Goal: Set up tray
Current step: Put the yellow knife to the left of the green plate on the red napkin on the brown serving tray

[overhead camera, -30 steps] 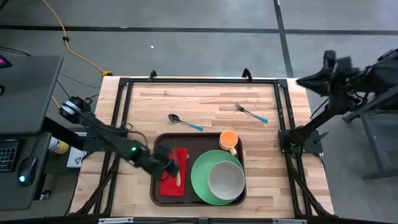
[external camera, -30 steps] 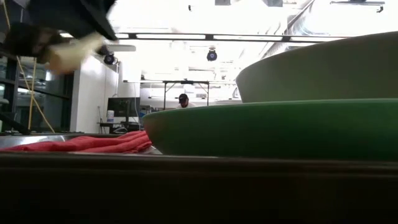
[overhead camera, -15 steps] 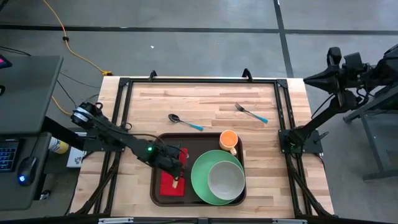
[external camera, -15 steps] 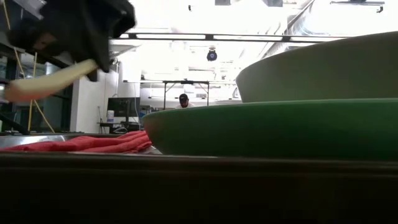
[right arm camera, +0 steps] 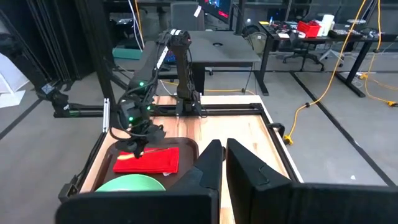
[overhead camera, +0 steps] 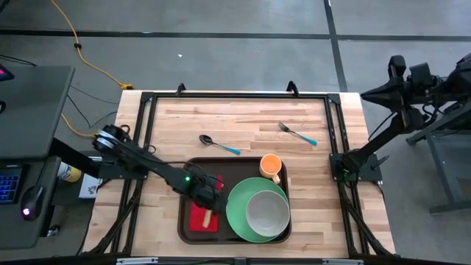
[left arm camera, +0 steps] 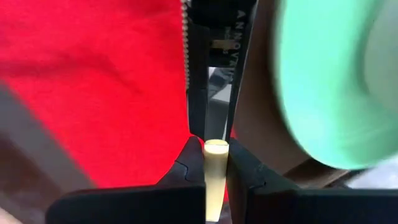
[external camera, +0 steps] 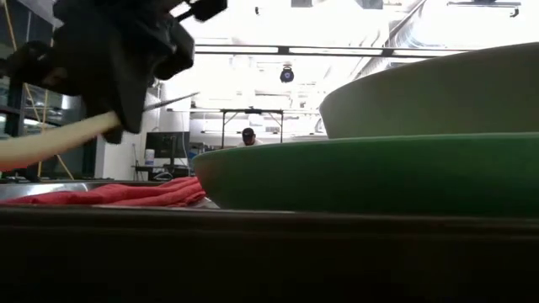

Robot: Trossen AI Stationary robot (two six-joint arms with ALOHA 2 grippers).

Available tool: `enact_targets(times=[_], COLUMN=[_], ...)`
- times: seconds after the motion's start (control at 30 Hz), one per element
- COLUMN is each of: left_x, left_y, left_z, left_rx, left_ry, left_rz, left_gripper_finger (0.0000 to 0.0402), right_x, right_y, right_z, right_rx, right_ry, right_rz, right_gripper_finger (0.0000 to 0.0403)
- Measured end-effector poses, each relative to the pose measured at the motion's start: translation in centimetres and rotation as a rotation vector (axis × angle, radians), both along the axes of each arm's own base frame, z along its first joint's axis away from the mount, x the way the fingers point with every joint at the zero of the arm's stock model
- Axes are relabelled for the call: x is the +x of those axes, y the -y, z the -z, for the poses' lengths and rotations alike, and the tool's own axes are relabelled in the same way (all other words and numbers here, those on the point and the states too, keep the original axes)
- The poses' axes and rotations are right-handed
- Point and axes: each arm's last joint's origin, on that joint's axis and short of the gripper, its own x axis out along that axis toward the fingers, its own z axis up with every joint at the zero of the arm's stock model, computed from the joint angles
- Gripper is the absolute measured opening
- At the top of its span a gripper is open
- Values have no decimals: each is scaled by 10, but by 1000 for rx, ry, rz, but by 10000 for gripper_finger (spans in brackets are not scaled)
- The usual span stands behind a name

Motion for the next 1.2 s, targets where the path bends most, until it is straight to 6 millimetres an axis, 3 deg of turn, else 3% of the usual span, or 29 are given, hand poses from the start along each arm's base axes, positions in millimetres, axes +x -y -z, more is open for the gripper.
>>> enact_targets(times=[0.4, 0.7, 0.97, 1.2], left_x=[7, 9, 13, 20], left_y=[-4, -2, -15, -28], left_z=[23, 26, 26, 26], left_rx=[-45, -64, -69, -75], left_ry=[-115, -115, -124, -103], left_rz=[-4, -7, -48, -96], left_gripper_finger=[46, 46, 46, 102], right_x=[-1, -1, -1, -1], right_y=[0, 0, 0, 0], right_z=[0, 0, 0, 0], right_rx=[-2, -7, -18, -17], right_ry=[-2, -2, -3, -3], right_rz=[-24, -27, -31, -34], right_gripper_finger=[0, 0, 0, 0])
